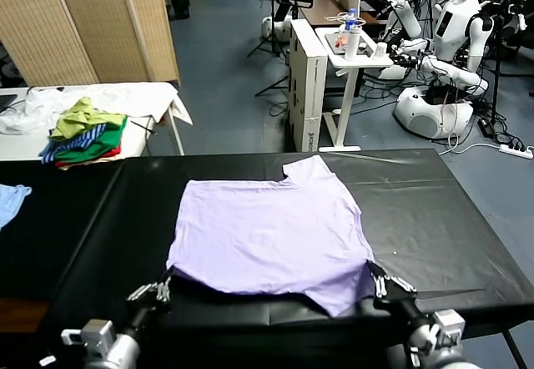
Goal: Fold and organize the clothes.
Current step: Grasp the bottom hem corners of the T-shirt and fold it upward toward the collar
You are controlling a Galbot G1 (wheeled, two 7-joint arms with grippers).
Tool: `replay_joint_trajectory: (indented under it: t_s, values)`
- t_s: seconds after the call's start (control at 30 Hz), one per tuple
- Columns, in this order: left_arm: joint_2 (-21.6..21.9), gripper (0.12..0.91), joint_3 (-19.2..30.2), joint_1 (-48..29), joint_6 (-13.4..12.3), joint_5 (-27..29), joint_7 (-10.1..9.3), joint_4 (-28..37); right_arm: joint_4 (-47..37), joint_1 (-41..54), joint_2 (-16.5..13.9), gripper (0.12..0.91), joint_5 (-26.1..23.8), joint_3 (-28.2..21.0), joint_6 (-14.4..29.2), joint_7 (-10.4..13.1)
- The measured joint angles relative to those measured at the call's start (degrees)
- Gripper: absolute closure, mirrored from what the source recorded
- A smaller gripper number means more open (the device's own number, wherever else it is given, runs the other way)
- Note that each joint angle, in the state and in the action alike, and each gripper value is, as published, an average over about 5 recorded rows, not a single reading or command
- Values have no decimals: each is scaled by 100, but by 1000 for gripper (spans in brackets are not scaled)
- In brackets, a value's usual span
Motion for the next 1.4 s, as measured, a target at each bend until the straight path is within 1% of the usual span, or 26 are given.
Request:
replay_joint_trajectory:
  t_s: [0.2, 0.6, 0.8, 0.83, 0.9, 0.93, 0.97, 1.03, 1.07, 1.1, 1.17, 1.2, 1.27, 1.3, 1.33, 1.4]
  values:
    - [195, 884, 83, -344, -5, 67, 7, 281, -310, 488, -53, 885, -2, -320, -101, 53]
    - [718, 884, 175, -885, 30, 12, 33, 893, -652, 901, -13, 885, -24, -636, -219, 89]
    - [805, 884, 221, -955, 73, 9, 36, 1017, -635, 905, -8, 882, 77, -628, -466, 5]
    - [807, 884, 222, -953, 92, 5, 30, 1020, -603, 880, -21, 866, 92, -605, -499, -17]
    - [803, 865, 216, -939, 133, -3, 18, 1009, -505, 798, -64, 797, 120, -535, -547, -59]
    - [799, 849, 208, -925, 150, -7, 14, 996, -443, 744, -90, 745, 135, -491, -562, -75]
    - [794, 813, 194, -907, 161, -9, 13, 977, -373, 679, -118, 675, 147, -444, -576, -91]
    - [782, 706, 153, -854, 183, -9, 12, 917, -217, 515, -177, 561, 152, -346, -596, -121]
    - [776, 649, 130, -820, 194, -7, 13, 882, -135, 419, -209, 485, 145, -295, -606, -134]
    - [770, 573, 106, -780, 205, -1, 15, 843, -49, 310, -241, 428, 131, -243, -617, -144]
    - [757, 459, 63, -693, 227, 20, 20, 766, 121, 64, -302, 300, 83, -130, -633, -155]
    - [751, 383, 46, -648, 235, 31, 23, 728, 201, -63, -325, 246, 53, -77, -637, -160]
    - [738, 274, 19, -551, 246, 45, 27, 654, 334, -317, -354, 167, -14, 16, -641, -166]
    - [732, 217, 12, -503, 250, 42, 29, 621, 380, -425, -360, 144, -41, 44, -643, -167]
    - [722, 180, 8, -456, 257, 30, 30, 591, 415, -518, -362, 135, -66, 65, -644, -168]
    - [698, 138, 5, -371, 275, -7, 32, 547, 449, -646, -364, 124, -96, 83, -648, -166]
